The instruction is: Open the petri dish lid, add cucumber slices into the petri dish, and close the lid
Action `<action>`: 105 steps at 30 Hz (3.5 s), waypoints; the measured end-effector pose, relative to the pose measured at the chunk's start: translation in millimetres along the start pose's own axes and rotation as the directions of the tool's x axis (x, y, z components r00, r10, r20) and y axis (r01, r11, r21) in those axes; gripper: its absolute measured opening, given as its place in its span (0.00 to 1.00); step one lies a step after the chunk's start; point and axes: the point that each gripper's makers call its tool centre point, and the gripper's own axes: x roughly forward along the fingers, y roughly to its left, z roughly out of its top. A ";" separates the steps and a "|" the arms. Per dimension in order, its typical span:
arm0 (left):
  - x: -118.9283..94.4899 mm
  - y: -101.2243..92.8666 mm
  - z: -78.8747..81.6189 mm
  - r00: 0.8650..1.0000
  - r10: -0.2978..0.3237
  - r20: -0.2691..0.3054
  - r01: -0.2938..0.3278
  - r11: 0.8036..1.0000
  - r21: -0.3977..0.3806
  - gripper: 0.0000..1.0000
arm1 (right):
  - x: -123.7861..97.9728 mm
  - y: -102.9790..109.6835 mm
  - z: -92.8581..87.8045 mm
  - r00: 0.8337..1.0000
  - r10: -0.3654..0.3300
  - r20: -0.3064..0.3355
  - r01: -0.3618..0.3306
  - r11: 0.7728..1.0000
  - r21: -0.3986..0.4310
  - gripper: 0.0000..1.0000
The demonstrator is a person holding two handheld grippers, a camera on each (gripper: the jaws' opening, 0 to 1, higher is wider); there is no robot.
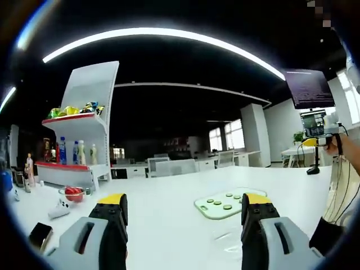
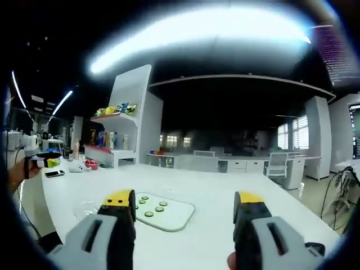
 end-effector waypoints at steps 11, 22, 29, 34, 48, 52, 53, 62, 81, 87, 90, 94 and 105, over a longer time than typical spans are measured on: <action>-3.7 2.9 13.7 0.999 0.049 0.018 -0.050 0.998 0.032 0.83 | -42.2 -40.1 -12.5 0.995 -0.099 -0.008 0.099 0.995 -0.006 0.75; -14.4 -0.2 6.9 0.997 0.082 0.012 -0.082 0.996 0.041 0.85 | -70.3 -60.3 -20.3 0.989 -0.149 -0.009 0.149 0.989 0.015 0.76; -25.3 9.2 0.3 0.994 0.109 -0.006 -0.108 0.994 0.031 0.86 | -88.0 -69.6 -26.4 0.982 -0.188 -0.014 0.188 0.982 0.024 0.76; -28.5 12.8 -3.5 0.993 0.118 -0.016 -0.118 0.993 0.027 0.88 | -96.0 -70.2 -26.6 0.980 -0.198 -0.017 0.198 0.980 0.025 0.76; -26.7 8.4 -4.3 0.994 0.103 -0.020 -0.102 0.994 0.023 0.91 | -109.5 -70.3 -24.2 0.978 -0.210 -0.013 0.210 0.977 0.037 0.76; -27.8 4.0 -5.7 0.996 0.090 -0.025 -0.090 0.996 0.022 0.92 | -110.2 -66.7 -24.0 0.980 -0.200 -0.008 0.200 0.979 0.036 0.76; -27.7 2.6 -6.0 0.996 0.085 -0.025 -0.084 0.996 0.024 0.93 | -110.8 -65.7 -24.9 0.980 -0.197 -0.007 0.197 0.980 0.036 0.76; -36.5 -6.0 5.5 0.998 0.058 -0.021 -0.057 0.997 0.042 0.95 | -113.0 -64.2 -34.6 0.983 -0.182 -0.001 0.182 0.981 0.064 0.78; -54.5 7.7 -1.3 0.994 0.102 -0.040 -0.100 0.994 0.054 0.95 | -103.6 -49.3 -24.8 0.993 -0.114 0.027 0.110 0.988 0.113 0.84; -57.7 4.6 -2.1 0.993 0.102 -0.051 -0.098 0.993 0.069 0.95 | -96.7 -45.7 -26.4 0.996 -0.082 0.017 0.080 0.990 0.112 0.86; -59.7 3.1 -3.1 0.994 0.098 -0.054 -0.094 0.993 0.070 0.95 | -93.2 -45.5 -25.9 0.997 -0.071 0.010 0.069 0.991 0.111 0.87; -60.0 1.9 -3.3 0.995 0.085 -0.059 -0.080 0.994 0.070 0.95 | -91.7 -43.0 -19.1 0.998 -0.047 0.030 0.043 0.992 0.121 0.88; -52.1 -26.0 -5.5 0.990 -0.117 -0.076 0.119 0.993 0.024 0.95 | -79.5 -31.9 -16.2 0.999 0.048 0.019 -0.050 0.994 0.094 0.91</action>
